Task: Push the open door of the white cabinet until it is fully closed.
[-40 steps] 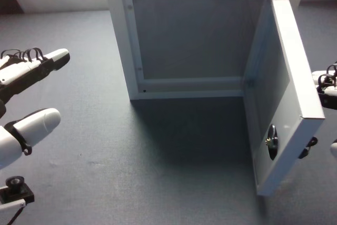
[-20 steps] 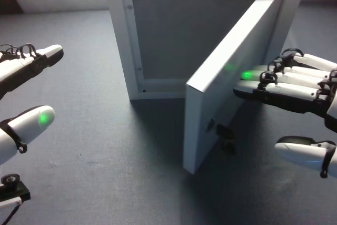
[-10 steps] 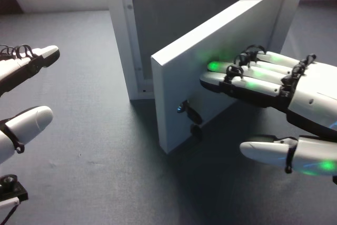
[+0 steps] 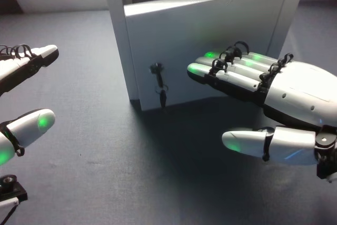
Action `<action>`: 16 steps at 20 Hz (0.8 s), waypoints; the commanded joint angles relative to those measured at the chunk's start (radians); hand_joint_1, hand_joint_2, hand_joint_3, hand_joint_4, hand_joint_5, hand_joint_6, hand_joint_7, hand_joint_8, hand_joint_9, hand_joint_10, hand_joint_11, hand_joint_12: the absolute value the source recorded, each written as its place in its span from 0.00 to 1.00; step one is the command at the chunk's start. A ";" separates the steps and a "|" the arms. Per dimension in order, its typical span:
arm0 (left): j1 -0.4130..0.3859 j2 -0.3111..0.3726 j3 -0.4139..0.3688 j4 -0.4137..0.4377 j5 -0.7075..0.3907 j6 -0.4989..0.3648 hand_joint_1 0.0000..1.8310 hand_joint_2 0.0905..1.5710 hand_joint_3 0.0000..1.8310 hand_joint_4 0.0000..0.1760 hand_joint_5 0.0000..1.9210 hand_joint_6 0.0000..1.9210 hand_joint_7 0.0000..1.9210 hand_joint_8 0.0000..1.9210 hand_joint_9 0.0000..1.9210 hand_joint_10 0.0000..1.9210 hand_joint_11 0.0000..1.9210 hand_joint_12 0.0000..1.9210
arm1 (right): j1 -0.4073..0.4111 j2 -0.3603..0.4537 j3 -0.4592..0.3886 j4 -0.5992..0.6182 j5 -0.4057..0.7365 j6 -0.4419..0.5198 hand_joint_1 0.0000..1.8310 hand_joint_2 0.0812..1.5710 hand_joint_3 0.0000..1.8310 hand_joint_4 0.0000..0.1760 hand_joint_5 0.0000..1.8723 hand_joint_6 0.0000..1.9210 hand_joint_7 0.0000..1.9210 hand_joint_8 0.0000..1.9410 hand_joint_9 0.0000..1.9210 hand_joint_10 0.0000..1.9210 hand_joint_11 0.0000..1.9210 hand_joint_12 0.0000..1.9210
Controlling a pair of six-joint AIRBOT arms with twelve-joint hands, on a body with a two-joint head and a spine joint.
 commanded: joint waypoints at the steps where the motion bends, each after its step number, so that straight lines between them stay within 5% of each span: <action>1: -0.004 0.004 -0.004 -0.008 -0.124 -0.009 0.13 0.86 0.00 0.00 0.11 0.00 0.12 0.00 0.11 0.00 0.00 0.38 | 0.015 -0.005 0.002 0.014 0.107 0.003 0.12 0.87 0.00 0.00 0.00 0.00 0.00 0.00 0.00 0.00 0.00 0.00; 14: -0.003 0.000 -0.004 -0.009 -0.124 -0.012 0.14 0.86 0.00 0.00 0.11 0.00 0.12 0.00 0.11 0.00 0.00 0.38 | 0.024 -0.016 -0.008 0.041 0.108 -0.031 0.16 0.85 0.00 0.00 0.01 0.00 0.00 0.00 0.01 0.00 0.01 0.01; 16: -0.001 0.000 -0.004 -0.012 -0.124 -0.014 0.13 0.86 0.00 0.00 0.11 0.00 0.12 0.00 0.11 0.00 0.00 0.38 | 0.024 0.023 -0.033 0.028 0.140 -0.022 0.17 0.85 0.00 0.00 0.03 0.01 0.03 0.00 0.06 0.01 0.00 0.24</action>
